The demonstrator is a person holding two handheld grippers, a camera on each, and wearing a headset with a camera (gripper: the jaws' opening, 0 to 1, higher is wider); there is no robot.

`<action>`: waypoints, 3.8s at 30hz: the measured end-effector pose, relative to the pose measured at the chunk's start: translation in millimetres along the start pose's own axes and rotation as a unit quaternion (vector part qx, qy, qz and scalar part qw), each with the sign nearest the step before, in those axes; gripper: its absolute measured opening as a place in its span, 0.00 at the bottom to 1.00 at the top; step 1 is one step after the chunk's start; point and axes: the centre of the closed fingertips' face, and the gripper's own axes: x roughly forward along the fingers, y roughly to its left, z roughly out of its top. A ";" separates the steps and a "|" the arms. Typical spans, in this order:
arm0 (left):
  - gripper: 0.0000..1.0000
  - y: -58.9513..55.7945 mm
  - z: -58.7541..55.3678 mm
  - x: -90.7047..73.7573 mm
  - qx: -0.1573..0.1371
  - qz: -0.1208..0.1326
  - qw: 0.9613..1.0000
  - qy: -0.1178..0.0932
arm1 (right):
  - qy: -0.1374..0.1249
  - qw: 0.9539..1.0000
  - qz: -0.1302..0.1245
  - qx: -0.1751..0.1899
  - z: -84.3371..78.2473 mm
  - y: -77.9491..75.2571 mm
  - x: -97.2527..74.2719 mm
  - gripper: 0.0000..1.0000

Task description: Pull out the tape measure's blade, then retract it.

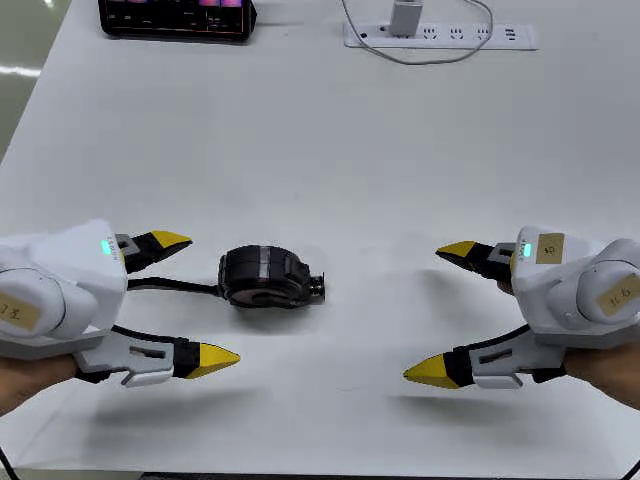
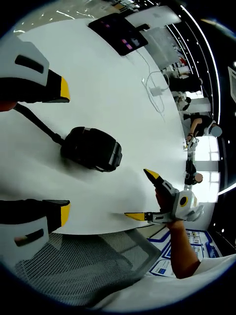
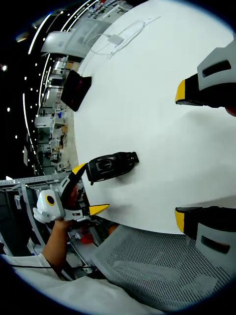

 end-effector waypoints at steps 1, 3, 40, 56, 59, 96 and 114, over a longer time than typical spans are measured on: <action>0.77 0.7 0.5 0.7 0.002 0.000 1.000 0.001 | 0.001 1.000 0.001 -0.001 -0.2 0.2 0.3 0.84; 0.77 0.7 0.6 2.6 0.006 -0.004 1.000 0.004 | 0.005 1.000 0.004 -0.004 -0.7 0.6 1.0 0.83; 0.49 3.7 -5.2 31.2 0.058 -0.058 0.994 0.068 | 0.035 0.998 0.046 -0.034 -2.3 3.9 10.8 0.80; 0.33 5.5 -6.8 39.2 0.082 -0.070 0.991 0.078 | 0.032 0.998 0.048 -0.031 -2.5 5.1 13.6 0.78; 0.31 5.1 -6.6 39.8 0.082 -0.071 0.991 0.078 | 0.032 0.998 0.050 -0.031 -2.8 6.0 14.5 0.78; 0.25 5.7 -8.1 40.8 0.123 -0.092 0.983 0.095 | -0.006 0.998 0.059 -0.031 25.9 -0.5 43.2 0.64; 0.25 5.9 -8.2 40.1 0.116 -0.095 0.984 0.100 | -0.021 0.995 0.080 -0.050 39.7 0.8 67.4 0.47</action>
